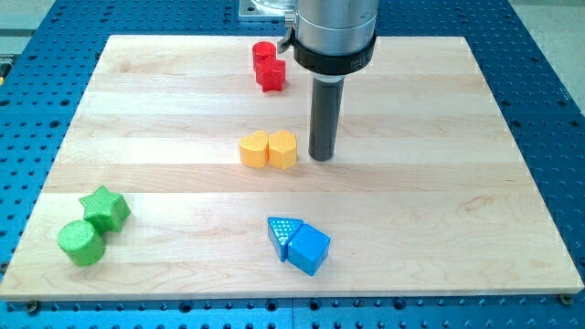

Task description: Push the yellow blocks into the green blocks

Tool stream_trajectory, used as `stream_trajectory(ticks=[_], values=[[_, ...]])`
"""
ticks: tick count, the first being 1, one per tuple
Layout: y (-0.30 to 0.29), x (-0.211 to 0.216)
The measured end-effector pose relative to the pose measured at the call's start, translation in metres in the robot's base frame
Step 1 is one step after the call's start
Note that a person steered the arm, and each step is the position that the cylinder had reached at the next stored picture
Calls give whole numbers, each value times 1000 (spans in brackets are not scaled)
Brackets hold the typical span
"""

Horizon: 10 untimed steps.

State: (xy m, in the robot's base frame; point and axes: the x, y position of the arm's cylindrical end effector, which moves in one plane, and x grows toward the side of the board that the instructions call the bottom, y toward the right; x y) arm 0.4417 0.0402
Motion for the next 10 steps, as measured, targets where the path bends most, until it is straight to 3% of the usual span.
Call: stream_trajectory(ticks=[4, 6, 8, 10], values=[[-6, -1], [-90, 2], [-131, 3], [-224, 3]])
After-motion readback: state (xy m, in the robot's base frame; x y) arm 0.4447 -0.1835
